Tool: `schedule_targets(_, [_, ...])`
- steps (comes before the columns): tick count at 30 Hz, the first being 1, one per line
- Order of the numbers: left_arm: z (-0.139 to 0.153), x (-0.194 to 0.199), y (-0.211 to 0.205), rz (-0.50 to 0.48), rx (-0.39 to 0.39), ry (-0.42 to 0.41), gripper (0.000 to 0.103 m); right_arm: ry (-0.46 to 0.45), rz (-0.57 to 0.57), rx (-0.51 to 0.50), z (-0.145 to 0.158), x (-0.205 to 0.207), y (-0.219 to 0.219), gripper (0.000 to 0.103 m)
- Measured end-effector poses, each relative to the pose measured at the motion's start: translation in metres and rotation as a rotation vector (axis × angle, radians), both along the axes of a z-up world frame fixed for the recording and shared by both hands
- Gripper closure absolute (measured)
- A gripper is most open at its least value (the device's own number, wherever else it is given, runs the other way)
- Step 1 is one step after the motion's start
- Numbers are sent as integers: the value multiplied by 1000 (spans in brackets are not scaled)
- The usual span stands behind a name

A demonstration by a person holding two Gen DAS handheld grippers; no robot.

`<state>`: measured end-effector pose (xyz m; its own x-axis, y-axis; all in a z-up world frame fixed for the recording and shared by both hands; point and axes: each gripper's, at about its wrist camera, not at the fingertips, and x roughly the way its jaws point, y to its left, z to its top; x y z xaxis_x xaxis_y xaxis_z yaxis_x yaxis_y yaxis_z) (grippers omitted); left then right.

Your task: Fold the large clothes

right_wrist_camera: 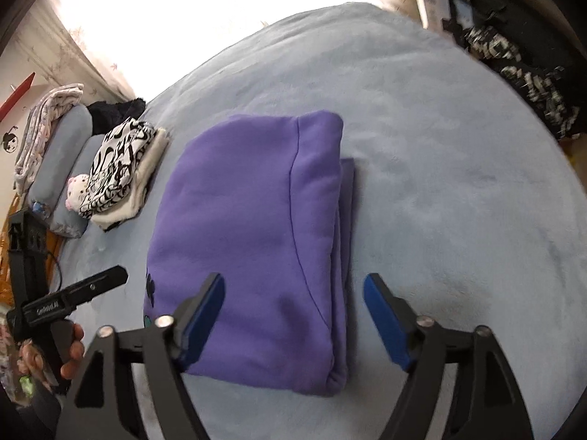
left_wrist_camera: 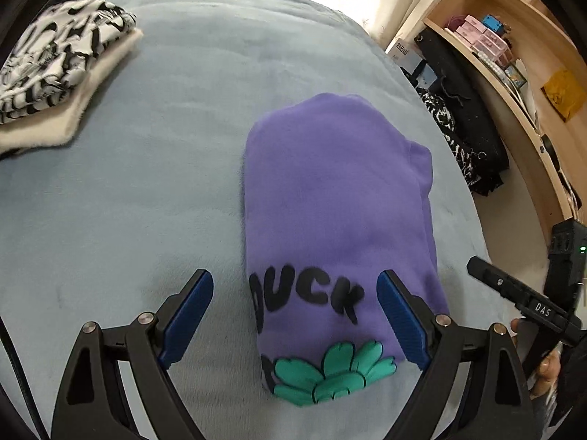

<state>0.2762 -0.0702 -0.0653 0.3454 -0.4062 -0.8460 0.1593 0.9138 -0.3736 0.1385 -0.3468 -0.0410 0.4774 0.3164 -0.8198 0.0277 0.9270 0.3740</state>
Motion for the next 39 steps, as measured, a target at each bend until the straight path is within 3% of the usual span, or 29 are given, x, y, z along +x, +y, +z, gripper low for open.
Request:
schedule_targets(5, [-30,22,2,-14,-83,90,10,47,16,61,-27,19,-10,18])
schedule_targets(9, [-53,31,-1,-34,-126,133,5,87,43,143,-53,31,-17,7])
schedule_targets(18, [-76,49,-23,-124,-181,115,0,167,134,278,-101,64,-15,7])
schedule_targets(25, [-89,58,-28,-161,-212,103,0,155,259,393,-118,88,-1,5])
schedule_targets(27, [-97,62,-31,-166,-246,121,0,168,269,405,-123,92,2,0])
schedule_targets(31, [-106,69,-36,-172,-272,134,0,164,279,378,-121,91,8,0])
schedule_targets(34, [-107,70,-41,-169,-263,130,0,120,257,357,-116,84,10,9])
schedule_targets(36, [-105,70,-44,-167,-249,127,0,105,252,375,-111,78,9,26])
schedule_targets(39, [-96,71,-46,-178,-229,112,0,81,247,376,-101,75,11,40])
